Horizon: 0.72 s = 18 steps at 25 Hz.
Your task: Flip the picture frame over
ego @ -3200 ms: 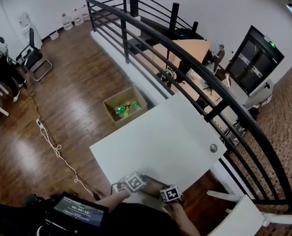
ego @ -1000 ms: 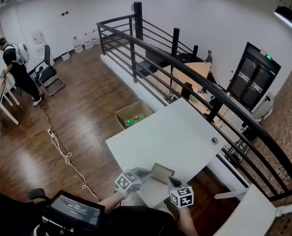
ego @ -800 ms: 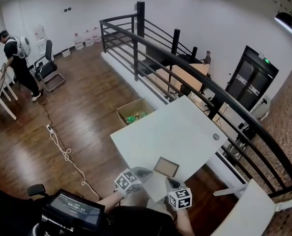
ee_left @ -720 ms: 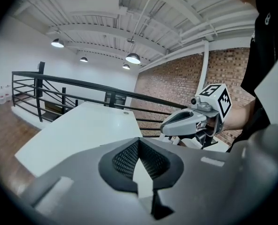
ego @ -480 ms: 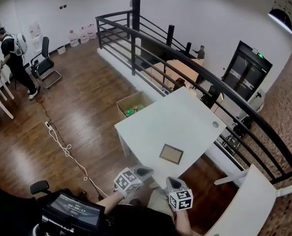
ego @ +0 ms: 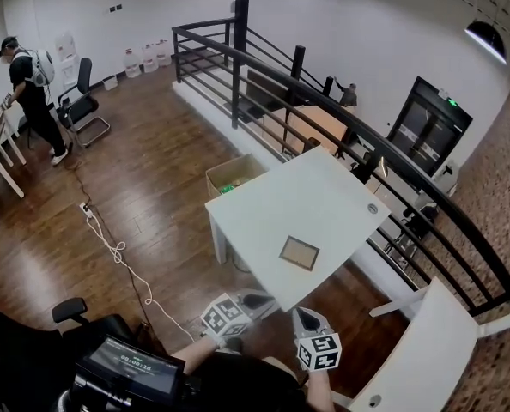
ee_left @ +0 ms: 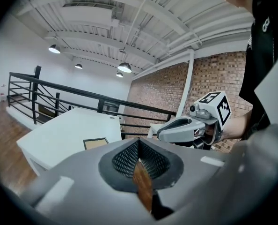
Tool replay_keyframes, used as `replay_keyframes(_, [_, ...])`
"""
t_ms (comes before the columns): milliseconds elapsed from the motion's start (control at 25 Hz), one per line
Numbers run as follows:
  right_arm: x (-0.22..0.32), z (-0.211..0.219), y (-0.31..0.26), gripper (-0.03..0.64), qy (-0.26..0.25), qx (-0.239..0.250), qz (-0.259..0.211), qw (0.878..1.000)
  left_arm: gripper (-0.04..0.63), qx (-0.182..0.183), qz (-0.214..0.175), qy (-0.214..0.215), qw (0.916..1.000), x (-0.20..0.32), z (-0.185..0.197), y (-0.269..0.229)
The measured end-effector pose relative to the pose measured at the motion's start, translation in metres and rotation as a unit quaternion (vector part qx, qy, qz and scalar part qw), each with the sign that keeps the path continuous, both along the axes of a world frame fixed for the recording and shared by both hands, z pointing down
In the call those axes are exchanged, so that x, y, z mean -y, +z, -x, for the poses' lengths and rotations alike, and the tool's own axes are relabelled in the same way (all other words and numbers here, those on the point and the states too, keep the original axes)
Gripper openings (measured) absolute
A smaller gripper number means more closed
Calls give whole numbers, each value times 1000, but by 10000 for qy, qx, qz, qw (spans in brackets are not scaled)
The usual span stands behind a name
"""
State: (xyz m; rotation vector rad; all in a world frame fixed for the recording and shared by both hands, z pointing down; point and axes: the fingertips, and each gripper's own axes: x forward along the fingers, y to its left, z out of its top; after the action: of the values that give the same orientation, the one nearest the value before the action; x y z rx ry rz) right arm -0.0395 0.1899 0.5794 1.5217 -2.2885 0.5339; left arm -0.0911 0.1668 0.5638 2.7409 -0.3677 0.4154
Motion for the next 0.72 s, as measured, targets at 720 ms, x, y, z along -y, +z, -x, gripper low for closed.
replay_keyframes(720, [-133, -55, -9, -8, 369, 320, -77, 9988, 14, -279, 151, 405, 9987, -129, -73, -26])
